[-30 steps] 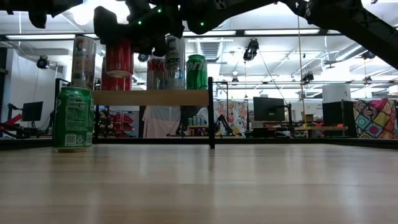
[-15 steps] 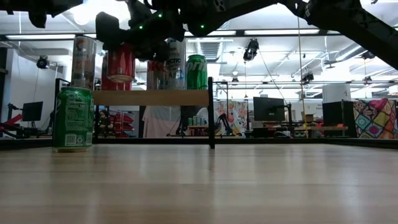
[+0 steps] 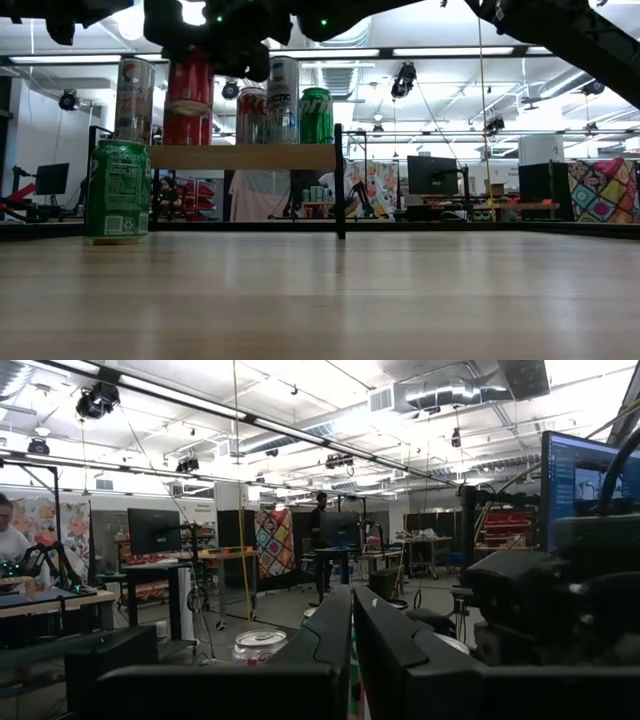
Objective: Place canned beverage on shelf
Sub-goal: Put the red soda can aligned with the other red soda cans on the shelf
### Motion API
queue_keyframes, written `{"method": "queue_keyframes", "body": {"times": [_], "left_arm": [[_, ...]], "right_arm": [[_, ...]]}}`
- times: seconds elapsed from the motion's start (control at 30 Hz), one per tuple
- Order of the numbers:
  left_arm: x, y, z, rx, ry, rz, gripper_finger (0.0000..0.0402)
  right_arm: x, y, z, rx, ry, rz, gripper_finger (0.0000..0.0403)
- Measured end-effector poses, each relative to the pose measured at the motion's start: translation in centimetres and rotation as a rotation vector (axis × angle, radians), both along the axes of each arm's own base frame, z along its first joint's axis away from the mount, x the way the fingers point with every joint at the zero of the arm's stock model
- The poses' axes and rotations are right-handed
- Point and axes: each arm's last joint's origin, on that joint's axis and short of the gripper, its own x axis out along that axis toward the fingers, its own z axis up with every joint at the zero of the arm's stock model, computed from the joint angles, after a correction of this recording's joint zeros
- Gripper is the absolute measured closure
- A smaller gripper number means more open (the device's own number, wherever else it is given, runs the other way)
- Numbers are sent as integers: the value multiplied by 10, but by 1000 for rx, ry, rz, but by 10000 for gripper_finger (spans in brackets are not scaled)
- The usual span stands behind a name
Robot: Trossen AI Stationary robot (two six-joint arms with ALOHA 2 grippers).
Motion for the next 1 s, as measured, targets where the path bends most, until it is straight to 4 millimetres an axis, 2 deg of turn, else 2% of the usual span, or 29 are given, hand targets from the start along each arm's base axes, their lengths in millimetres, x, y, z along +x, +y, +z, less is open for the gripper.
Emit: {"method": "queue_keyframes", "body": {"times": [0.3,0.43,0.5,0.63,0.77,0.87,1.0], "left_arm": [[3,-1,-5,22,54,-8,402],[8,-9,-9,109,68,-223,389],[9,-10,-8,110,50,-270,372],[11,-11,-8,107,55,-286,313],[20,-19,-11,140,68,-430,225],[32,-28,-17,266,104,-538,160],[46,-33,-8,259,29,-498,108]], "right_arm": [[1,17,-8,53,-4,-26,110],[1,30,-9,-27,82,-6,110],[-1,36,-4,-64,123,-2,110],[-14,52,18,-158,244,53,110],[-30,66,41,-290,393,128,110],[-38,69,44,-326,487,151,110],[-43,72,40,-330,570,175,110]]}}
